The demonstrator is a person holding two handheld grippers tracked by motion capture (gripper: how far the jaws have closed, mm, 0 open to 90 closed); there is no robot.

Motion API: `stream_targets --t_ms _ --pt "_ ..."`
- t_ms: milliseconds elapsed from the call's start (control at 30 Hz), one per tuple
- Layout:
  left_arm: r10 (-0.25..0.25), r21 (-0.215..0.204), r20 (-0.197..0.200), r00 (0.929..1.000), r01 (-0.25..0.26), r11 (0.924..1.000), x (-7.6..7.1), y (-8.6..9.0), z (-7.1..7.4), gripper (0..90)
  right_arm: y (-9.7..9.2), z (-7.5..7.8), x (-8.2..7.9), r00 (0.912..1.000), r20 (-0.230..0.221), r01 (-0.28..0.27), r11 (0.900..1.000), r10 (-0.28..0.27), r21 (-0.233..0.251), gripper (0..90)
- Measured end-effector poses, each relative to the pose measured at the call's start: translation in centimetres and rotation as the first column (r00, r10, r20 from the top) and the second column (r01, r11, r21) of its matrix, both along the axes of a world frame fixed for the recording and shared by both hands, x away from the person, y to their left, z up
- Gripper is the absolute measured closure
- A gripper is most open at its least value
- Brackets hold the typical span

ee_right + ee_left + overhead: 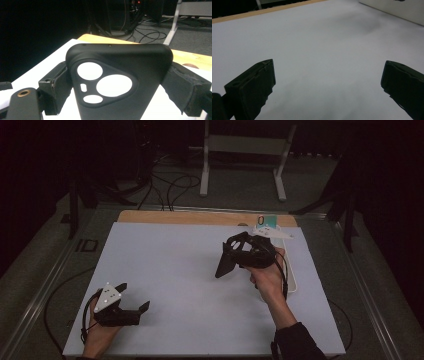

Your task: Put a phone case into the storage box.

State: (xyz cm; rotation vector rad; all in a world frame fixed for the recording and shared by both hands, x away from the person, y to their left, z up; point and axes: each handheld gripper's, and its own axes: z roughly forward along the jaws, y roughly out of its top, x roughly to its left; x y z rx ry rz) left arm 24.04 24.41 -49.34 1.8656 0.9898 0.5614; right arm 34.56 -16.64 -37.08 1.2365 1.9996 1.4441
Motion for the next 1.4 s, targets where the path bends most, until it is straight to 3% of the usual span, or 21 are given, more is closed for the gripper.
stream_targets --t_ms 833,1400 --pt "-0.001 0.007 -0.009 1.0000 0.001 1.0000 0.0 -0.2 -0.2 0.1 -1.2 1.9 2.9 0.9961 0.033 0.084 0.9947 -0.082 -0.060 14.3" --pt "0.002 0.008 -0.017 0.9999 -0.001 1.0000 0.1 -0.2 -0.3 0.1 -3.2 3.1 4.8 0.9866 0.046 0.160 0.9841 -0.157 -0.078 14.3"
